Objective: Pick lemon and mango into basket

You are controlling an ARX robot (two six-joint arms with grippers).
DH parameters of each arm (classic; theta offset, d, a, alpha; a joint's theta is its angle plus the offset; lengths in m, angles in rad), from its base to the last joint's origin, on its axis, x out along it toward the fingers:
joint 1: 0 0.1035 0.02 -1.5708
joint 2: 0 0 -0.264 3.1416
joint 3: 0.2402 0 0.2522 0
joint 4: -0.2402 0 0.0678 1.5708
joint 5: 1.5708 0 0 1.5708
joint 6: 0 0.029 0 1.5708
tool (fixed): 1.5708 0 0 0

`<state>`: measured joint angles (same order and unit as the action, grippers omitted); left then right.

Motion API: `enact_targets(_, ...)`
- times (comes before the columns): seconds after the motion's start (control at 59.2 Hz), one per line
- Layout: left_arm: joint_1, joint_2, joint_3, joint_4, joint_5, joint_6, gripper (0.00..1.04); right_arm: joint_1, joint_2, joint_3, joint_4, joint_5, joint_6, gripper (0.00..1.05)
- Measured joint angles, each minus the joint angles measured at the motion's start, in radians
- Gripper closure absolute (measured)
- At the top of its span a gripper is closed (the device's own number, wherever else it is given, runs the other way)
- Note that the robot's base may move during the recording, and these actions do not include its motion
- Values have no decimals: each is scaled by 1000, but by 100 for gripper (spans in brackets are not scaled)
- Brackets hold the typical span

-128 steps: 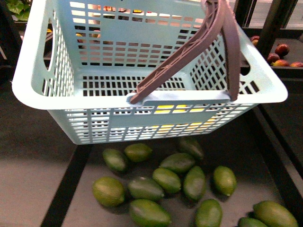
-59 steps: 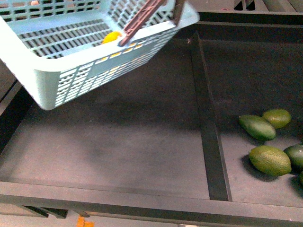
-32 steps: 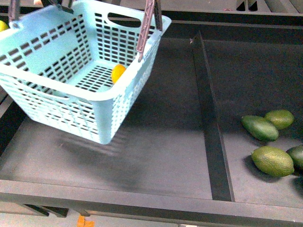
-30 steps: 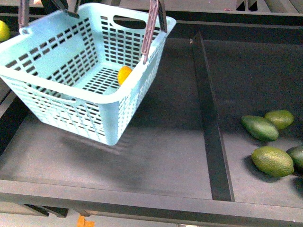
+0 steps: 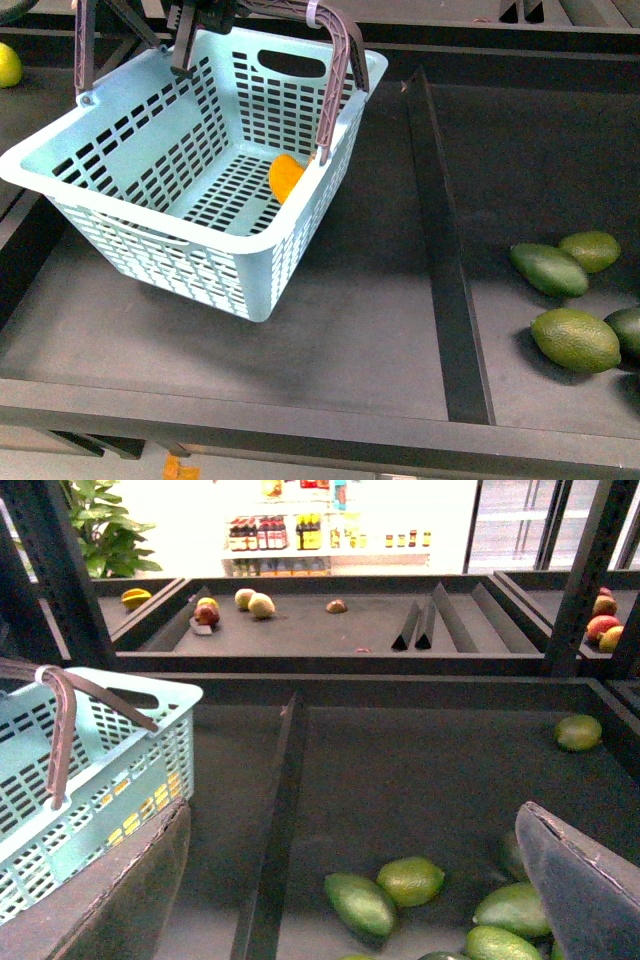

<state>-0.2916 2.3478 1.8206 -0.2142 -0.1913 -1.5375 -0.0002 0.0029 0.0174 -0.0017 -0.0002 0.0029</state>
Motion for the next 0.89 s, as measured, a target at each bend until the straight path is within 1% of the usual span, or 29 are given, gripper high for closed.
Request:
enact_targets(0.084,0,-13,-37,16,-19,-17,68,0,0,0,0,0,0,9)
enact_targets(0.135,2,-21,-55,23,-25,-22,61,0,0,0,0,0,0,9)
enact_targets(0.169,3,-32,-74,25,-34,-27,54,0,0,0,0,0,0,9)
enact_targets(0.236,6,-56,-106,25,-55,-34,44,0,0,0,0,0,0,9)
enact_targets(0.338,9,-125,-156,21,-120,-49,25,0,0,0,0,0,0,9)
enact_targets(0.405,9,-169,-176,5,-156,-54,14,0,0,0,0,0,0,9)
enact_targets(0.439,8,-206,-185,-27,-201,-55,6,0,0,0,0,0,0,9)
enact_targets(0.54,7,-273,-185,-164,-282,-64,7,0,0,0,0,0,0,9)
enact_targets(0.709,-5,-351,-187,-344,-331,-58,7,0,0,0,0,0,0,9)
enact_targets(0.726,-5,-363,-193,-341,-323,-23,8,0,0,0,0,0,0,9)
enact_targets(0.743,-1,-385,-236,-259,-288,42,11,0,0,0,0,0,0,9)
enact_targets(0.76,1,-392,-249,-229,-275,62,13,0,0,0,0,0,0,9)
enact_targets(0.777,10,-443,-349,-27,-175,187,18,0,0,0,0,0,0,9)
enact_targets(0.794,17,-486,-444,146,-119,363,23,0,0,0,0,0,0,9)
enact_targets(0.81,22,-517,-513,265,-89,473,27,0,0,0,0,0,0,9)
enact_targets(0.827,30,-557,-613,438,-56,632,32,0,0,0,0,1,0,9)
enact_targets(0.861,48,-623,-791,755,-28,927,43,0,0,0,0,0,0,9)
enact_targets(0.878,61,-655,-866,865,-18,1056,48,0,0,0,0,0,0,9)
enact_targets(0.895,69,-676,-912,925,-16,1131,51,0,0,0,0,0,0,9)
